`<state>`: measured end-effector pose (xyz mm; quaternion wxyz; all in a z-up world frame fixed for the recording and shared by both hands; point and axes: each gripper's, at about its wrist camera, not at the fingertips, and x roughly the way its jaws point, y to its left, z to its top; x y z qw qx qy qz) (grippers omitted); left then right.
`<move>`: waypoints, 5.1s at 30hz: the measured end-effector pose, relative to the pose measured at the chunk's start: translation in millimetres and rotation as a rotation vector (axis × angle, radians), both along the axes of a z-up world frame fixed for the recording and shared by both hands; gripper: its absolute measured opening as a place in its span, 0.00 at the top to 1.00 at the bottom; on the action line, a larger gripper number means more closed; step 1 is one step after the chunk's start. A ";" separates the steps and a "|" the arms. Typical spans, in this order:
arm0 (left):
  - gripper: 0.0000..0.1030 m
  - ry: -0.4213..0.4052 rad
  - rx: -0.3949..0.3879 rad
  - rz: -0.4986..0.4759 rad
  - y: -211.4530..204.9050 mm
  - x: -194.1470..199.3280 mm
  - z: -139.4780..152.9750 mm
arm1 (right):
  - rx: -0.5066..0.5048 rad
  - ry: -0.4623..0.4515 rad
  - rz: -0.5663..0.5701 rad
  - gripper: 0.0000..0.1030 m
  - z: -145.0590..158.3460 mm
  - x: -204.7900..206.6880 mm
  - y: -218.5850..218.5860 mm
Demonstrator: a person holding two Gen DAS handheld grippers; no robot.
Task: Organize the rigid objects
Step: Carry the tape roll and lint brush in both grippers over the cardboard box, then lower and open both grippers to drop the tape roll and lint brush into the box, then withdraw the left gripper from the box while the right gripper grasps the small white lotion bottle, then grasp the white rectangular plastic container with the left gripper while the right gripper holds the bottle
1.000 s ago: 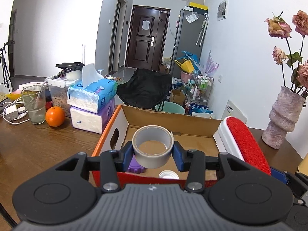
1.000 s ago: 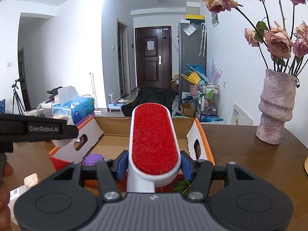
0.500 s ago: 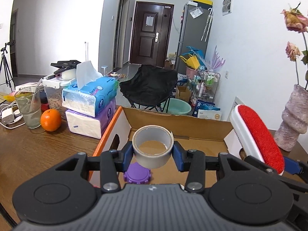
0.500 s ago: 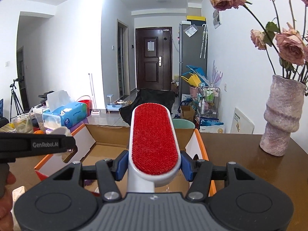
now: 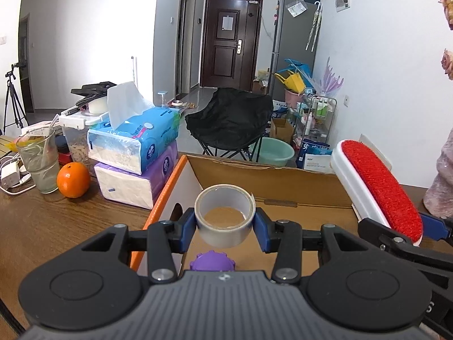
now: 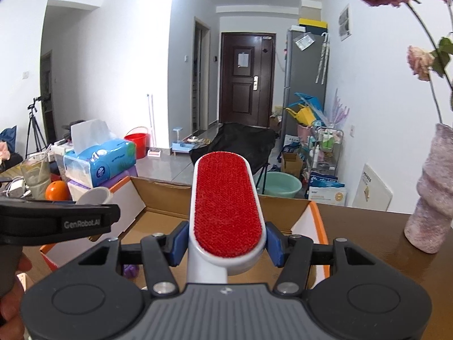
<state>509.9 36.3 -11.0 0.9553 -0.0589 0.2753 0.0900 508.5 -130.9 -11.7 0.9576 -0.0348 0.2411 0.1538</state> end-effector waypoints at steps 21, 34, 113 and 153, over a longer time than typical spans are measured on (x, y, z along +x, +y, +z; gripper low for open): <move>0.00 0.014 0.040 0.010 3.4 4.0 2.9 | -0.010 0.051 -0.074 0.05 6.2 14.6 -17.7; 0.00 0.037 0.047 0.013 3.8 4.5 2.8 | -0.048 0.070 -0.063 0.03 0.8 14.0 -12.4; 0.00 0.020 0.083 -0.083 22.5 -255.0 -31.4 | -0.074 0.071 -0.139 0.04 -50.5 -231.7 -89.3; 0.00 0.092 0.008 -0.046 104.5 -189.5 -71.7 | -0.035 0.103 -0.235 0.74 -81.7 -213.0 -78.7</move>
